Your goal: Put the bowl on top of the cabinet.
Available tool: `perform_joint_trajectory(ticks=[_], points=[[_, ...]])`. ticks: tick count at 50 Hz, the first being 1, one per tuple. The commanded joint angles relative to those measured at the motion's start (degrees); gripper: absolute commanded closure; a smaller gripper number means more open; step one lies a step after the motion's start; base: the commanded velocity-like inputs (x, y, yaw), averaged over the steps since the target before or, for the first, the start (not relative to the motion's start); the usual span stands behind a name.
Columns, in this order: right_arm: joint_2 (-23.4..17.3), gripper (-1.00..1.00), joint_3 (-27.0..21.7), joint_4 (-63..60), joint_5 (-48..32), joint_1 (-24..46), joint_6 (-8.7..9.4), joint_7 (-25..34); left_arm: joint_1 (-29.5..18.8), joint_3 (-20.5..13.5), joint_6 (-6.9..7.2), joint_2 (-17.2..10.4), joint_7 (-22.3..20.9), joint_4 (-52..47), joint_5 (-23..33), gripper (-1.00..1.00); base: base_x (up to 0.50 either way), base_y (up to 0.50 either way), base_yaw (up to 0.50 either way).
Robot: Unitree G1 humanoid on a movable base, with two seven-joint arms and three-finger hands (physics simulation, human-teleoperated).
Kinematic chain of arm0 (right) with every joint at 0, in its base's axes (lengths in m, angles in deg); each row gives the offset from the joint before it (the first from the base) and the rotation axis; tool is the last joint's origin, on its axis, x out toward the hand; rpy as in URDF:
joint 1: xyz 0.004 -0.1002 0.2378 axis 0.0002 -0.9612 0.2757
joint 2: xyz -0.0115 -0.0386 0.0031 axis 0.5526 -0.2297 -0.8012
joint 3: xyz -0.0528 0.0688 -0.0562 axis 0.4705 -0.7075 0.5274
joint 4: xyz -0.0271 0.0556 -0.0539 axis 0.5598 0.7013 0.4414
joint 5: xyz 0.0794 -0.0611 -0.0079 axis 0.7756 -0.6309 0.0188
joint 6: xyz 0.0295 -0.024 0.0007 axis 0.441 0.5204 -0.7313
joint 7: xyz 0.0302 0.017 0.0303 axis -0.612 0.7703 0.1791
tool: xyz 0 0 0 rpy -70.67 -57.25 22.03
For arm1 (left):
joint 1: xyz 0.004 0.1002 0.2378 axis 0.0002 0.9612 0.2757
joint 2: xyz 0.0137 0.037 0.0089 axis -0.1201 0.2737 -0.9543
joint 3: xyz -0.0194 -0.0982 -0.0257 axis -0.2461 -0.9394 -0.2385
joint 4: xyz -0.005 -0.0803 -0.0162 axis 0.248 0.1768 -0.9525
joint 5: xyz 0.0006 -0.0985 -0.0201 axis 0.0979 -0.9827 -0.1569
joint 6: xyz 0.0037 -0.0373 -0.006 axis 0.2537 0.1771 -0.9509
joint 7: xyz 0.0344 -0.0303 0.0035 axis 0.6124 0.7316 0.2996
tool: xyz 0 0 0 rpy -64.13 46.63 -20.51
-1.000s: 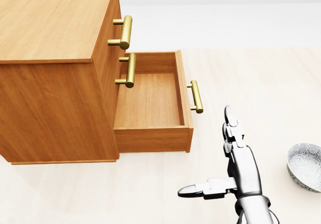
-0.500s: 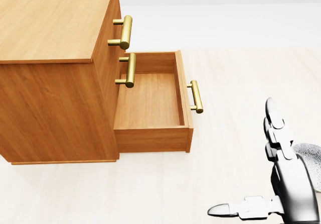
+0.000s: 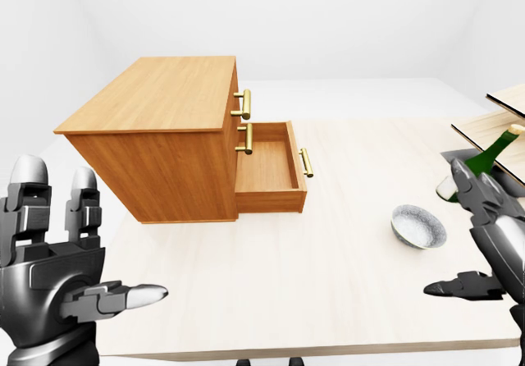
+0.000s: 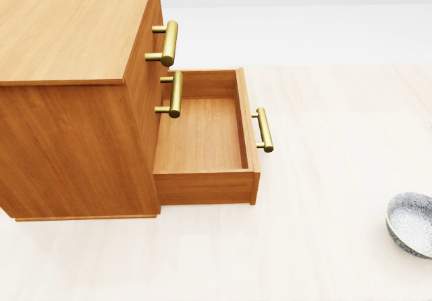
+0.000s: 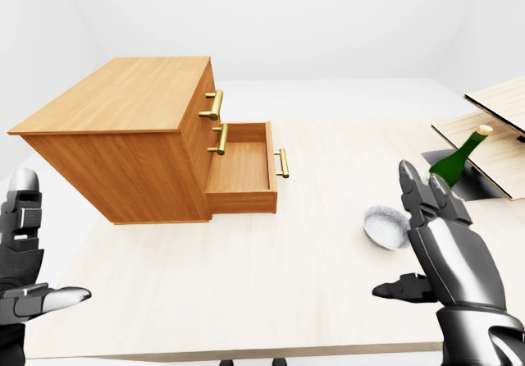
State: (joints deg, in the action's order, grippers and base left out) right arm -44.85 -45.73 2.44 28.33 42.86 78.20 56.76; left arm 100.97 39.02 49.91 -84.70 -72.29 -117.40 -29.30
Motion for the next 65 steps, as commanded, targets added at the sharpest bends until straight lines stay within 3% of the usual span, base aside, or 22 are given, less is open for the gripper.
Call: perform_joint_trajectory(ticks=[1, 18, 30, 52, 65], points=[[-5.20, -1.00, -6.22, 10.17, -9.68, 5.17, 0.00, 0.00, -1.88, 2.22, 0.00, 0.17, 1.18, 7.60, 2.82, -1.00, 0.00, 0.00, 0.00], [-10.13, -1.00, -4.93, 22.70, -7.93, 8.11, 0.00, 0.00, -1.38, 2.84, 0.00, 0.41, 1.05, 7.13, 3.30, -1.00, 0.00, 0.00, 0.00], [-8.57, -1.00, -1.29, 29.47, -6.76, 6.55, 0.00, 0.00, -1.80, 2.79, 0.00, 0.20, 1.11, 7.81, 3.27, -1.00, 0.00, 0.00, 0.00], [-7.12, -1.00, -1.26, 32.62, -6.33, 3.14, 0.00, 0.00, -1.31, 3.96, 0.00, 0.30, 1.12, 7.78, 4.14, -1.00, 0.00, 0.00, 0.00], [-8.65, -1.00, -0.54, 38.07, -6.19, 4.80, 0.00, 0.00, -1.57, 4.05, 0.00, 0.34, 1.27, 7.86, 4.42, -1.00, 0.00, 0.00, 0.00]])
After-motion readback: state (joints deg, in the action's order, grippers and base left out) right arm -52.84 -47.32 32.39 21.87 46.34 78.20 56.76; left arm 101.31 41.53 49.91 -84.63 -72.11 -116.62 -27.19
